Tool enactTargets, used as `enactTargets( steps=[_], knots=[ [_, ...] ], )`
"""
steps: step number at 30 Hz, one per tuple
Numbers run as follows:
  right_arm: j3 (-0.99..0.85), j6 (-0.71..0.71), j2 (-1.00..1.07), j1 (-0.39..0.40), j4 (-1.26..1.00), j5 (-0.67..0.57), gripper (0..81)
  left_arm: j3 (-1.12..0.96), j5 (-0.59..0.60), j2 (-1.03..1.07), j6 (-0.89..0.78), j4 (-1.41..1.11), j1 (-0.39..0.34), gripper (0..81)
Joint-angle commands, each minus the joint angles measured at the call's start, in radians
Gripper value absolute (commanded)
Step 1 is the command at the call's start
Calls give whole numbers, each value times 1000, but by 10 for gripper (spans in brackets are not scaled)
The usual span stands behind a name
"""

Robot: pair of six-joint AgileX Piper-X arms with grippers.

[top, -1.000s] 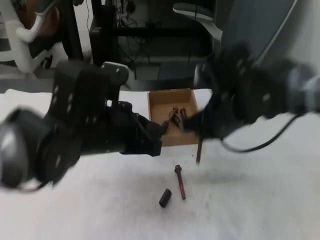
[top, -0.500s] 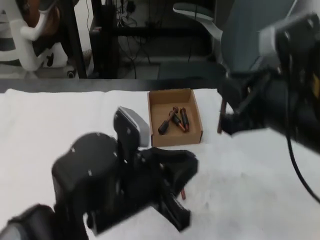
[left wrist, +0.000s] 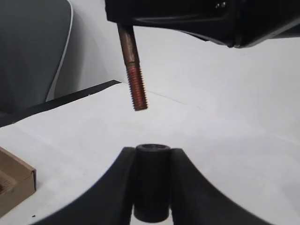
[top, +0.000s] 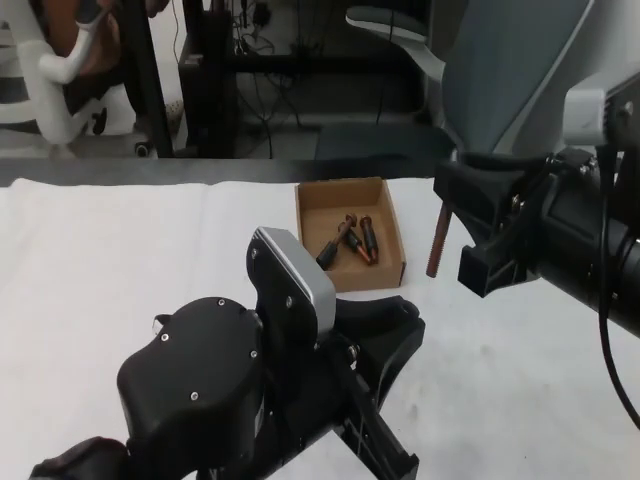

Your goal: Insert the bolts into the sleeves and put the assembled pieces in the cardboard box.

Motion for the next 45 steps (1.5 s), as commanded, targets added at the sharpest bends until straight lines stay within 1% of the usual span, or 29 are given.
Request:
enactTargets(
  steps=[1, 4, 15, 23, 27, 30, 41, 45],
  knots=[
    [-3, 24, -12, 2, -21, -39, 0, -3, -15, -6, 21, -19, 1, 17],
    [-3, 73, -12, 12, -21, -72, 0, -3, -29, -6, 28, -19, 2, 17],
    [-3, 76, 9, 81, 2, -75, 0, -3, -38, -6, 28, -28, 2, 17],
    [5, 11, 9, 82, 17, -42, 0, -3, -38, -6, 28, -28, 2, 17],
    [7, -17, 9, 82, -11, -3, 0, -3, -38, -6, 28, -26, 2, 17],
    [7, -43, 9, 82, -32, 0, 0, -3, -35, -6, 28, -26, 2, 17],
    [8, -44, 23, 82, -46, -2, 0, -1, -38, -6, 28, -29, 2, 17],
    [9, -21, 48, 82, -46, -6, 0, -1, -37, -6, 28, -42, 2, 17]
  ],
)
